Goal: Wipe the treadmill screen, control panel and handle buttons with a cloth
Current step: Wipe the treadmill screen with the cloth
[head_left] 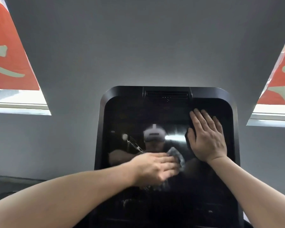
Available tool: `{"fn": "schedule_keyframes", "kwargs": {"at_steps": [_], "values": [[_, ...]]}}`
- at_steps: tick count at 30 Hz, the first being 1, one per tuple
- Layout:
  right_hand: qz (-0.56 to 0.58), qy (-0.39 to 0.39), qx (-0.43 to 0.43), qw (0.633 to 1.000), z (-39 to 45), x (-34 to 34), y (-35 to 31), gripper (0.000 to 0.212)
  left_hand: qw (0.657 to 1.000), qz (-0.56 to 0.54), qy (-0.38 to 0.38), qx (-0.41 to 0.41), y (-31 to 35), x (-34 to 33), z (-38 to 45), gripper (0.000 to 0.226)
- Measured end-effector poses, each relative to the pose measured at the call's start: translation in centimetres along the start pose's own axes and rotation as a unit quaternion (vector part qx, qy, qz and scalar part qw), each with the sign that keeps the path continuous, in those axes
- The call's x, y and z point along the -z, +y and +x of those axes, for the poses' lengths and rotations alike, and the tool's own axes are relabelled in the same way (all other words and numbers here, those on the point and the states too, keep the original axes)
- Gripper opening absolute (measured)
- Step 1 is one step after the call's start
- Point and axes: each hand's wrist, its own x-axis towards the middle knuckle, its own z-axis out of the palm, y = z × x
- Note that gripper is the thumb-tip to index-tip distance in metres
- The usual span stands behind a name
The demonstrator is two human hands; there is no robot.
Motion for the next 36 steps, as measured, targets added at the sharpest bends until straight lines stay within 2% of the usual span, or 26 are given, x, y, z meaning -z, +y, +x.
{"fn": "schedule_keyframes", "kwargs": {"at_steps": [1,3,5,6,9,10,11,12,13,15,16,17,18,20,21,22,23,24,26,27,28,29,31,33,34,36], "values": [[0.000,0.002,0.001,1.000,0.0,-0.1,-0.1,0.063,1.000,0.012,0.021,0.015,-1.7,0.5,0.4,0.032],[-0.001,0.003,0.002,1.000,0.0,0.0,0.1,0.063,0.986,0.026,0.072,0.146,-5.9,1.6,2.1,0.031],[-0.004,-0.005,0.003,1.000,0.0,0.0,0.2,0.064,0.959,0.048,0.072,0.268,-7.5,2.5,3.5,0.037],[-0.005,-0.006,0.003,1.000,-0.1,0.0,0.2,0.064,0.962,0.044,0.061,0.263,-6.5,1.5,3.7,0.038],[-0.001,-0.005,0.000,1.000,-0.1,0.0,0.1,0.064,0.999,-0.001,0.008,0.048,-0.2,-0.8,1.6,0.032],[-0.002,-0.004,0.001,1.000,-0.1,0.0,0.1,0.063,1.000,-0.006,-0.020,0.001,0.2,-0.5,0.6,0.033],[-0.004,-0.004,0.003,1.000,-0.1,0.0,0.1,0.063,1.000,0.003,-0.016,-0.013,-0.8,0.0,0.2,0.033],[-0.006,-0.005,0.005,1.000,0.0,0.0,0.1,0.063,1.000,0.019,-0.003,0.022,-2.6,0.8,0.3,0.034],[-0.007,-0.007,0.004,1.000,0.0,0.1,0.2,0.063,0.994,0.018,0.026,0.106,-4.7,1.5,0.7,0.033],[-0.006,-0.014,0.000,1.000,0.1,0.1,0.1,0.063,0.953,0.013,0.093,0.289,-8.4,3.4,1.8,0.029],[-0.006,-0.016,-0.002,1.000,0.0,0.1,0.1,0.063,0.941,0.020,0.091,0.324,-8.3,3.7,2.2,0.029],[-0.006,-0.015,-0.002,1.000,-0.1,0.1,0.1,0.063,0.946,0.028,0.089,0.310,-6.9,2.6,2.3,0.031],[-0.002,-0.013,0.000,1.000,-0.1,0.1,0.1,0.064,0.966,0.014,0.072,0.248,-4.3,1.3,1.9,0.032],[0.004,-0.011,0.001,1.000,0.0,0.1,0.2,0.064,0.997,-0.022,0.013,0.069,1.2,-0.3,-0.2,0.033],[0.003,-0.010,0.001,1.000,-0.1,0.1,0.1,0.063,0.999,-0.038,-0.016,0.017,2.0,-0.4,-1.4,0.032],[0.001,-0.007,0.002,1.000,-0.1,0.1,0.0,0.063,0.999,-0.040,-0.023,0.001,1.2,-0.2,-2.1,0.031],[-0.001,-0.005,0.003,1.000,-0.1,0.1,0.0,0.063,0.999,-0.025,-0.008,0.024,-0.5,0.1,-2.3,0.030],[-0.001,-0.005,0.003,1.000,0.0,0.1,0.0,0.063,0.996,-0.012,0.014,0.086,-2.7,0.7,-2.2,0.029],[-0.001,-0.012,0.003,1.000,0.1,0.1,0.1,0.063,0.964,0.002,0.088,0.250,-6.4,2.3,-1.5,0.030],[-0.002,-0.016,0.003,1.000,0.0,0.2,0.1,0.063,0.946,0.002,0.096,0.309,-6.7,2.7,-1.1,0.031],[-0.004,-0.018,0.002,1.000,-0.1,0.2,0.1,0.063,0.942,-0.003,0.092,0.323,-5.7,2.2,-0.9,0.033],[-0.004,-0.017,0.003,1.000,-0.1,0.2,0.2,0.063,0.955,-0.012,0.082,0.286,-3.8,1.1,-0.9,0.035],[-0.002,-0.013,0.006,1.000,-0.1,0.2,0.1,0.063,0.991,-0.036,0.033,0.123,0.9,-0.4,-2.3,0.037],[-0.003,-0.009,0.004,1.000,-0.1,0.2,0.0,0.063,0.998,-0.054,-0.013,0.030,1.9,-0.3,-3.9,0.035],[-0.004,-0.008,0.003,1.000,-0.1,0.2,-0.1,0.063,0.998,-0.054,-0.015,0.028,0.5,0.0,-4.1,0.034],[-0.004,-0.009,0.001,1.000,0.0,0.3,-0.1,0.063,0.994,-0.025,0.022,0.107,-3.3,1.3,-2.9,0.033]]}}
